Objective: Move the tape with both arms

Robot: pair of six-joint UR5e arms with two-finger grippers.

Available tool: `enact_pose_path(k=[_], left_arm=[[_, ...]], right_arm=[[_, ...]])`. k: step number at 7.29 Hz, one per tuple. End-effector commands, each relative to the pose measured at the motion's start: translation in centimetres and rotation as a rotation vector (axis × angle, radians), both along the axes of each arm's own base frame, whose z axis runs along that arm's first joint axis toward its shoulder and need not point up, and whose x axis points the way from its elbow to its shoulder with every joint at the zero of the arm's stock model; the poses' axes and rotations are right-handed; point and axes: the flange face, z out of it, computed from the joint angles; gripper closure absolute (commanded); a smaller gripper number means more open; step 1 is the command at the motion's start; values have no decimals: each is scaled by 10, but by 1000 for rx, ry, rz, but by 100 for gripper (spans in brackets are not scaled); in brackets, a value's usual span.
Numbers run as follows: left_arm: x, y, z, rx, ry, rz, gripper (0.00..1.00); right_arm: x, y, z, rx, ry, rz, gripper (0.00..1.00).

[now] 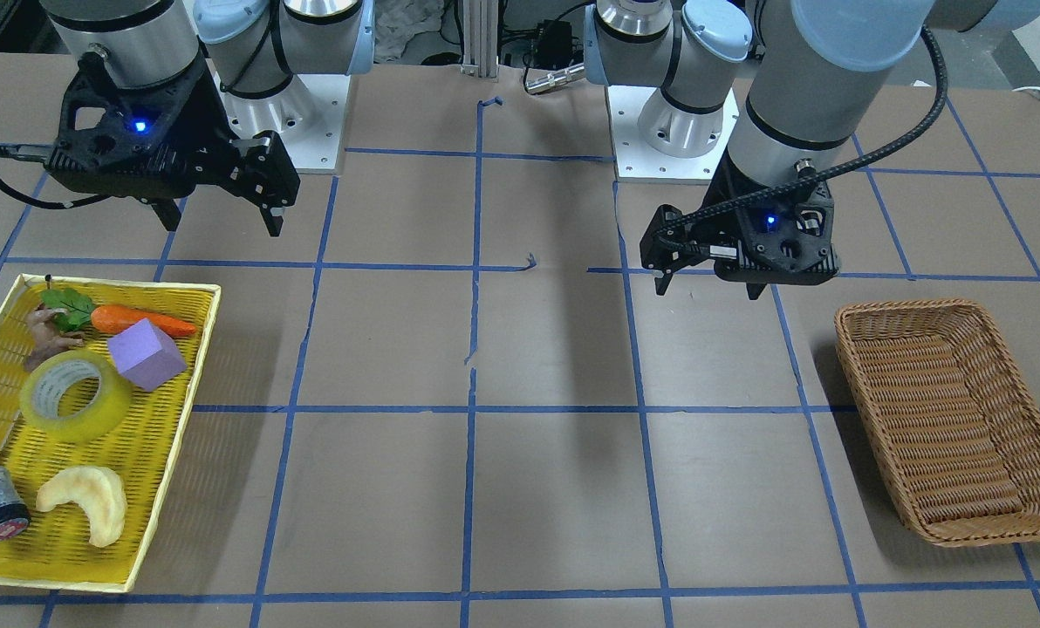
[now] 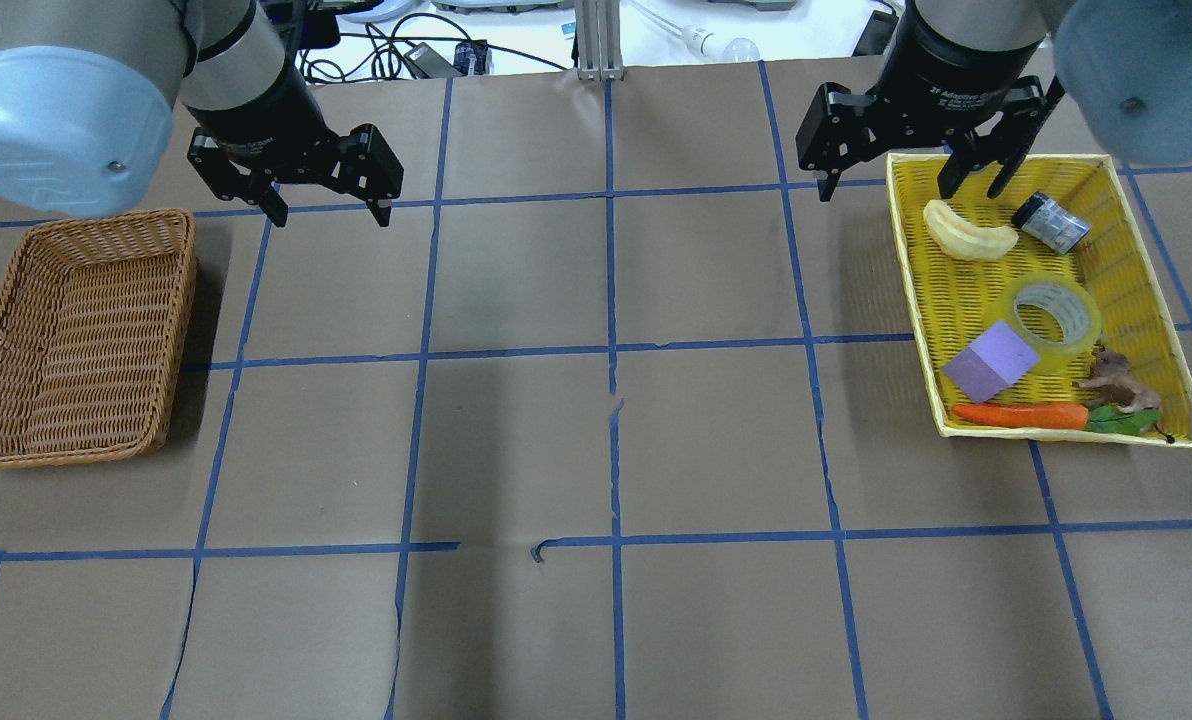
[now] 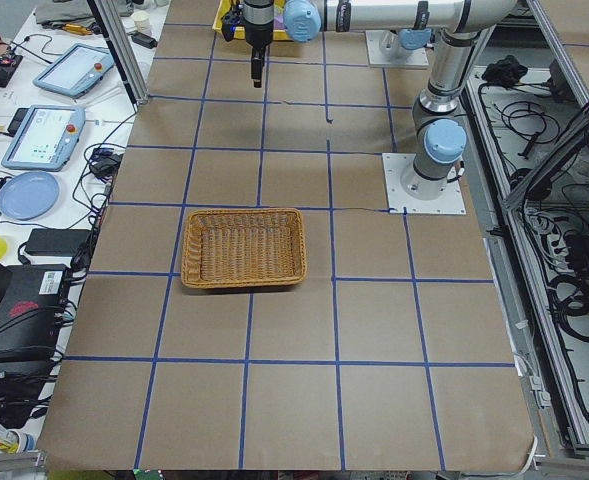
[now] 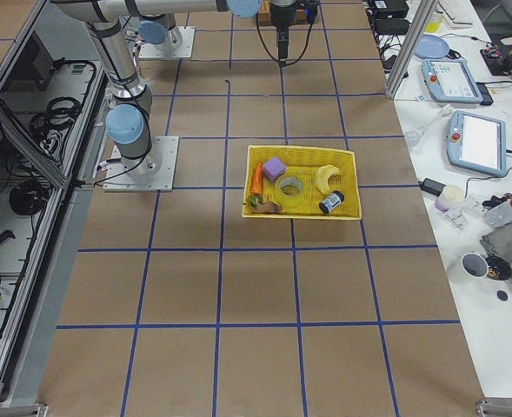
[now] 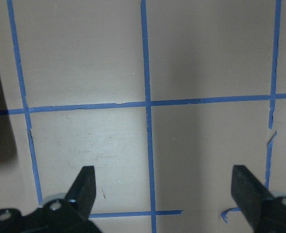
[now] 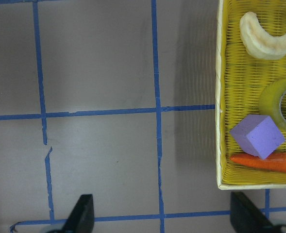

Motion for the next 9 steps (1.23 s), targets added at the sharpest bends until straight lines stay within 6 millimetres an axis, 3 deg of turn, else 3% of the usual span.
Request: enact_pose_path(k=[1, 9], left_arm=[[0, 1, -1, 6, -1, -1, 0], [-1, 5, -7, 56, 4, -3, 0]], right_arm=[[0, 0, 0, 2, -1, -1, 0], [0, 0, -1, 5, 0, 1, 0]])
